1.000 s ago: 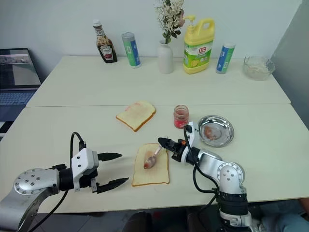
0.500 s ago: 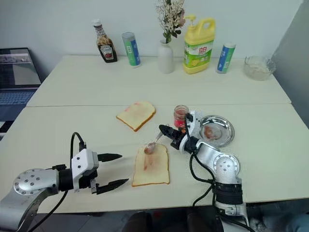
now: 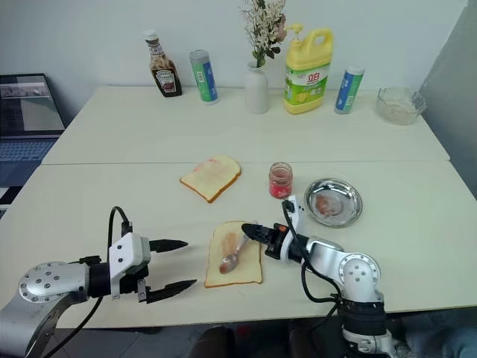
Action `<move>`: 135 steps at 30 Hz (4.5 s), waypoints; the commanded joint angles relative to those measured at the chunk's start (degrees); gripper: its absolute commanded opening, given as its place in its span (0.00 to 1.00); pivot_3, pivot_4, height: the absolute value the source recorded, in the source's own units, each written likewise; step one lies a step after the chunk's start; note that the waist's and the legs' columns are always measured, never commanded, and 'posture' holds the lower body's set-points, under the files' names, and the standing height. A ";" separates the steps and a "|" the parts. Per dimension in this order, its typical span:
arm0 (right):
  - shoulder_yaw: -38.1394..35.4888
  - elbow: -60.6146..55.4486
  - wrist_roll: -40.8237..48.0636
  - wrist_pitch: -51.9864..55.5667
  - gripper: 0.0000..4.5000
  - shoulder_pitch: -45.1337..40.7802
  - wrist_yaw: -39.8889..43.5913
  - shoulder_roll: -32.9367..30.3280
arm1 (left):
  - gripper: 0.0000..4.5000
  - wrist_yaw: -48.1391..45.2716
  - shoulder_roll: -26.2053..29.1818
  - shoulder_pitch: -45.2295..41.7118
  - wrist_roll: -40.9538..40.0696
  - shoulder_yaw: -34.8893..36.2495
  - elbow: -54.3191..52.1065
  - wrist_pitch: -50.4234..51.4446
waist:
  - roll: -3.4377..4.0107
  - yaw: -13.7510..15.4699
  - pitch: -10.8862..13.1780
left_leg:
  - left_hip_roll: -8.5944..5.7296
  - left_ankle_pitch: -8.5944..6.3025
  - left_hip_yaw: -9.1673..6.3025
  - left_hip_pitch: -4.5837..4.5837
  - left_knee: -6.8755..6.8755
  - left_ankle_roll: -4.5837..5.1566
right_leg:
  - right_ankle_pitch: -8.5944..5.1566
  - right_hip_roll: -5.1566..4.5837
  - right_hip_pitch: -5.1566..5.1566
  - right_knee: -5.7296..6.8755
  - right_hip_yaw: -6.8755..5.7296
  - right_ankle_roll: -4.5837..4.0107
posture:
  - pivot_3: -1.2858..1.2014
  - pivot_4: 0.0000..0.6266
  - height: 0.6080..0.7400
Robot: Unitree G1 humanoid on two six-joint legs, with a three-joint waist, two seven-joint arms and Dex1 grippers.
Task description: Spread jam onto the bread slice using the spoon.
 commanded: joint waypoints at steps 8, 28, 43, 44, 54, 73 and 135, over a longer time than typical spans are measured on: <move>-5.79 3.91 0.11 -7.83 0.01 -7.13 -4.51 3.46 | 1.00 -0.07 0.99 -1.04 -0.35 0.80 -1.34 -0.10 | 0.00 -0.06 0.00 | 0.02 0.00 0.00 0.01 0.00 0.00 | 0.00 0.03 -0.01 0.02 0.00 0.02 | 0.52 0.24 1.00; -5.12 -4.15 9.03 -1.58 0.01 3.18 -7.48 -0.25 | 1.00 0.08 0.58 -1.78 -0.18 -0.29 -1.15 -0.08 | 0.00 0.00 -0.01 | 0.02 0.00 0.00 0.00 -0.03 0.00 | 0.01 0.00 0.00 -0.01 0.00 0.00 | 0.52 0.24 1.00; -1.12 1.66 5.20 -7.80 0.01 -2.27 -6.65 0.06 | 1.00 -1.93 1.86 0.22 1.93 0.36 -0.93 -4.03 | 0.00 0.06 -0.01 | 0.01 0.00 0.02 -0.03 -0.04 0.00 | 0.01 0.01 -0.02 -0.04 0.01 -0.01 | 0.52 0.24 1.00; -0.49 0.79 5.37 -7.04 0.01 -1.77 -5.86 -0.75 | 1.00 -1.93 1.83 0.34 1.95 0.40 -0.98 -4.13 | 0.00 0.07 0.00 | 0.00 0.00 0.02 -0.03 -0.04 0.00 | 0.01 0.00 -0.02 -0.04 0.00 -0.01 | 0.52 0.24 1.00; 3.89 -6.75 -2.96 -12.92 0.01 -5.23 3.44 -8.50 | 1.00 -1.57 1.55 0.55 2.32 0.02 -0.65 -4.69 | 0.01 0.03 0.00 | 0.02 0.00 0.00 0.01 -0.02 0.01 | -0.04 0.02 -0.02 0.00 -0.01 0.09 | 0.52 0.24 1.00; 21.08 -15.07 -31.32 -41.00 0.01 -2.89 28.73 -17.49 | 1.00 -1.96 1.45 -0.81 2.82 -0.81 0.61 -5.35 | -0.01 0.15 -0.01 | 0.02 0.00 -0.01 0.01 0.03 0.00 | 0.00 0.02 0.00 0.01 -0.02 0.02 | 0.52 0.24 1.00; -4.00 -5.06 8.18 -0.59 0.01 5.19 -4.39 -2.41 | 1.00 -1.84 1.29 -4.14 2.05 -3.27 0.08 -3.89 | -0.02 0.03 -0.02 | 0.01 0.00 -0.01 0.02 0.07 0.00 | 0.03 0.02 0.01 0.10 0.00 -0.03 | 0.52 0.24 1.00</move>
